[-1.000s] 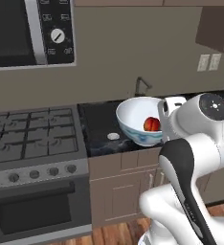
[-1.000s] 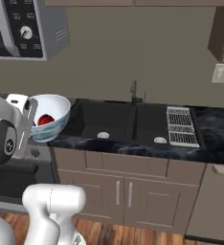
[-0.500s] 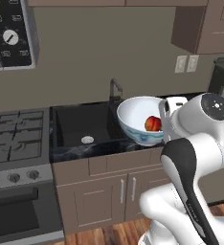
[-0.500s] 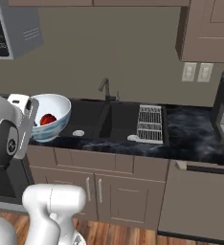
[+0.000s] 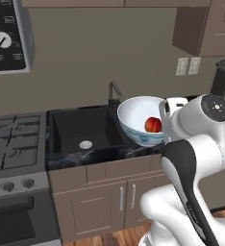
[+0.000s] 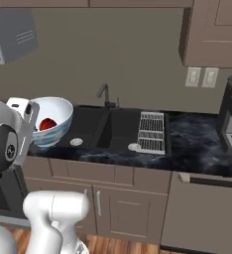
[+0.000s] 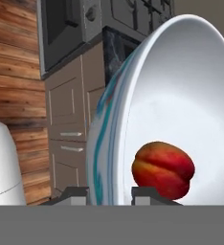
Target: Pick the peach from the cabinet and place it in the bowl. Then pick the bowl and place it in the sink. Then turn on the sink facuet.
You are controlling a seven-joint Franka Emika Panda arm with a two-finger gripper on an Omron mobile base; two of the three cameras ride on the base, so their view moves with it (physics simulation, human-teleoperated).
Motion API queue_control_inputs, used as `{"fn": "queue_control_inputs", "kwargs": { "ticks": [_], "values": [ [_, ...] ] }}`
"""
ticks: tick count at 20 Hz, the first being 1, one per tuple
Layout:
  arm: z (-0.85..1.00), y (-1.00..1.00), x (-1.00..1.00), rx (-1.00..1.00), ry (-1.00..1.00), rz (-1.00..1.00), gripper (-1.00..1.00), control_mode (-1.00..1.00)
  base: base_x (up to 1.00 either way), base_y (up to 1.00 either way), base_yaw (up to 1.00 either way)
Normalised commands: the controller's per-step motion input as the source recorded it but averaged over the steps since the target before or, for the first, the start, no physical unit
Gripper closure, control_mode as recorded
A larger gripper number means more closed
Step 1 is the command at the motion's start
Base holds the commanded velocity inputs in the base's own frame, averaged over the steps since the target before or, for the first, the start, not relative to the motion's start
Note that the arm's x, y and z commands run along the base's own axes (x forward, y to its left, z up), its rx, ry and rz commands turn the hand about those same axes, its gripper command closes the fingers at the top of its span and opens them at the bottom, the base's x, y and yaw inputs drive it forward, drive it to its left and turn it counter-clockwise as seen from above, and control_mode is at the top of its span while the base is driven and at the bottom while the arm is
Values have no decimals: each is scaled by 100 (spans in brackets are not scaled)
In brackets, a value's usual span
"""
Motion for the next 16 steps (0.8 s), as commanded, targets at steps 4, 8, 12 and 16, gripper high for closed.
{"fn": "queue_control_inputs", "kwargs": {
  "ticks": [4, 8, 12, 16],
  "values": [
    [0, 0, 0, 0, 0, 0, 100, 100, 63, -14, -1],
    [0, 0, 0, 0, 0, 0, 100, 100, 38, -36, 0],
    [0, 0, 0, 0, 0, 0, 100, 100, 29, -37, 0],
    [0, 0, 0, 0, 0, 0, 100, 100, 30, -35, 0]
  ]
}}
